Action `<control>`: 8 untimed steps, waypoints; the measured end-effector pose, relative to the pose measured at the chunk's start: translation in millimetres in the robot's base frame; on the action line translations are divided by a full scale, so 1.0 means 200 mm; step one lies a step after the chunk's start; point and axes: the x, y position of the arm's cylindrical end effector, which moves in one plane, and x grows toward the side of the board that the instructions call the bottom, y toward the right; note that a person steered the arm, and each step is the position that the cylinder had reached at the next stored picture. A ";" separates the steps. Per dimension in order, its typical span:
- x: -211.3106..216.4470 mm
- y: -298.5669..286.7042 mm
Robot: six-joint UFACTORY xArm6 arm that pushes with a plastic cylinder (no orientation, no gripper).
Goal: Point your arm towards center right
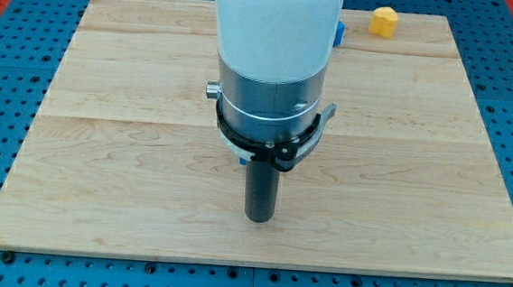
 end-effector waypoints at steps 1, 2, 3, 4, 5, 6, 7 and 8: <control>0.00 0.00; 0.00 0.00; 0.00 0.00; 0.00 0.00; 0.00 0.02; 0.00 0.05; 0.00 0.06; 0.00 0.10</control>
